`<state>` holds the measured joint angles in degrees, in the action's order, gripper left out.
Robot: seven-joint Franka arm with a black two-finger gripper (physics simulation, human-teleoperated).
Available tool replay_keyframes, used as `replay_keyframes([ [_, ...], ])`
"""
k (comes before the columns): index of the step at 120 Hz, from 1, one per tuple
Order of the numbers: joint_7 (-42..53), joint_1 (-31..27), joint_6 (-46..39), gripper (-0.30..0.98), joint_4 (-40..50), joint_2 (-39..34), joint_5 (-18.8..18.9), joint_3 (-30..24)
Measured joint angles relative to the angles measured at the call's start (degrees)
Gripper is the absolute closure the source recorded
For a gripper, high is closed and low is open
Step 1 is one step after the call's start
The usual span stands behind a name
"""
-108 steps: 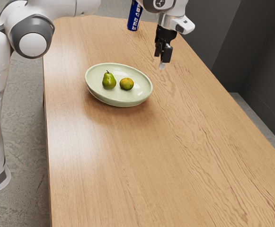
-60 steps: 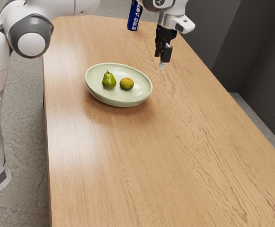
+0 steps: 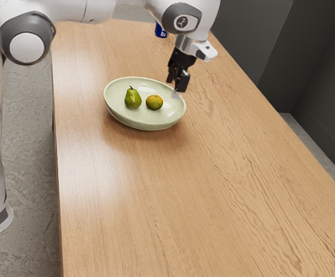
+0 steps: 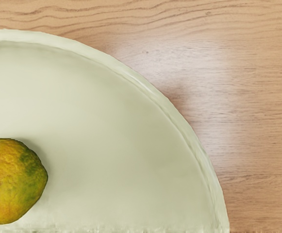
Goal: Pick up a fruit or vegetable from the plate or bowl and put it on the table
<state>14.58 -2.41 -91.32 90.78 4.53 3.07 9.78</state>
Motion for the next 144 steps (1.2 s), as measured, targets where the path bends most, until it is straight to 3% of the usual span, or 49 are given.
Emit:
replay_keyframes([
  [37,2.8,1.4,-0.3,0.00,1.6,-0.5,2.1,4.3],
  [56,4.4,2.1,-1.1,0.00,11.1,-8.1,3.6,9.6],
  [68,5.2,-0.3,-2.1,0.00,14.7,-10.0,4.4,10.4],
  [86,5.9,0.5,-6.2,0.00,16.4,-10.3,4.6,10.6],
  [121,6.2,0.2,-18.8,0.00,19.3,-8.6,-0.9,11.4],
  [144,6.3,1.3,-22.8,0.00,19.0,-5.1,-3.7,11.2],
])
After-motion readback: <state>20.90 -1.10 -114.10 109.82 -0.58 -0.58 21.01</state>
